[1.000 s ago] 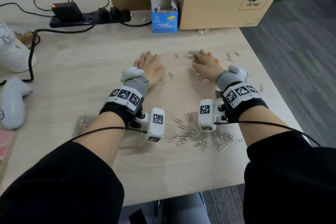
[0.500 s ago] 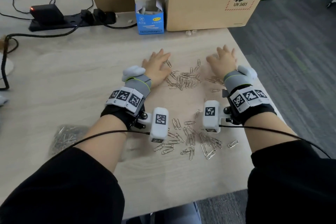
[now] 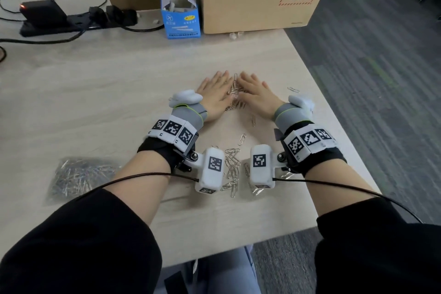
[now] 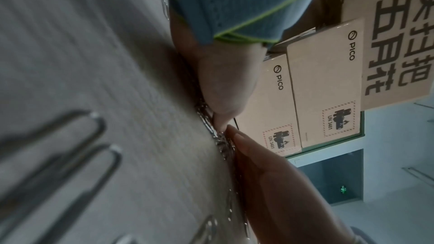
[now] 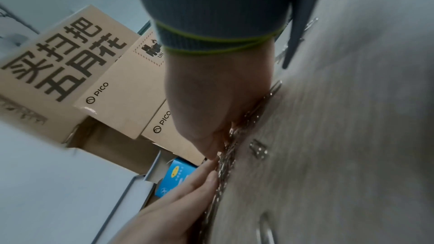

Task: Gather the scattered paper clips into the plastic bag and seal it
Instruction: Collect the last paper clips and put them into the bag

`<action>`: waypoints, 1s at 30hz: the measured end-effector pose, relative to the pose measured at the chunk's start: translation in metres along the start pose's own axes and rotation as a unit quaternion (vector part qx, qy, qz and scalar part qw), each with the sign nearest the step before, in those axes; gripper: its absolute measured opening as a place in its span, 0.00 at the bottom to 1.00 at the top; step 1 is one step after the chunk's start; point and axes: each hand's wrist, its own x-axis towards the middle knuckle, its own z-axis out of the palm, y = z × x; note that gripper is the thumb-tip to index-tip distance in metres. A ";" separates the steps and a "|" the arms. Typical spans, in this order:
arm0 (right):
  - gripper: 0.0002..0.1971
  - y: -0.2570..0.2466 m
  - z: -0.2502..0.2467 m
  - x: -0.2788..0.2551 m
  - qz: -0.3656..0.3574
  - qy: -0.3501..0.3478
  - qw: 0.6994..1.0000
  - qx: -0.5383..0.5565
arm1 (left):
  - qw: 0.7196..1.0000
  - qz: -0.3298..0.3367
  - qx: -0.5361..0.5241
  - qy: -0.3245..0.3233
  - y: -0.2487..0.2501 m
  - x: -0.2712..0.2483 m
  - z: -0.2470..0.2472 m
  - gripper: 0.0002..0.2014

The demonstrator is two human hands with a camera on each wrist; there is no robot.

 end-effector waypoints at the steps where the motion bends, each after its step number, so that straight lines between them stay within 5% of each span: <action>1: 0.27 -0.002 0.002 -0.004 -0.005 -0.010 1.000 0.015 | 1.000 0.006 -0.016 -0.006 0.003 -0.005 0.001 0.27; 7: 0.20 -0.006 0.003 -0.039 -0.031 -0.020 0.982 0.184 | 0.973 0.012 -0.228 0.026 0.012 -0.037 -0.001 0.24; 12: 0.14 0.004 -0.019 -0.049 0.040 0.148 0.969 0.194 | 0.959 -0.037 -0.234 0.158 0.016 -0.038 -0.015 0.14; 15: 0.19 0.021 -0.030 -0.049 0.092 0.200 0.966 0.135 | 0.969 -0.009 -0.215 0.125 0.021 -0.031 -0.008 0.19; 19: 0.15 0.045 -0.024 -0.049 0.174 0.143 0.974 -0.011 | 1.000 -0.016 -0.010 0.010 0.032 -0.030 0.007 0.24; 30: 0.29 0.027 0.015 -0.087 0.053 0.048 0.997 0.003 | 0.998 0.042 0.019 -0.033 0.035 -0.056 0.025 0.26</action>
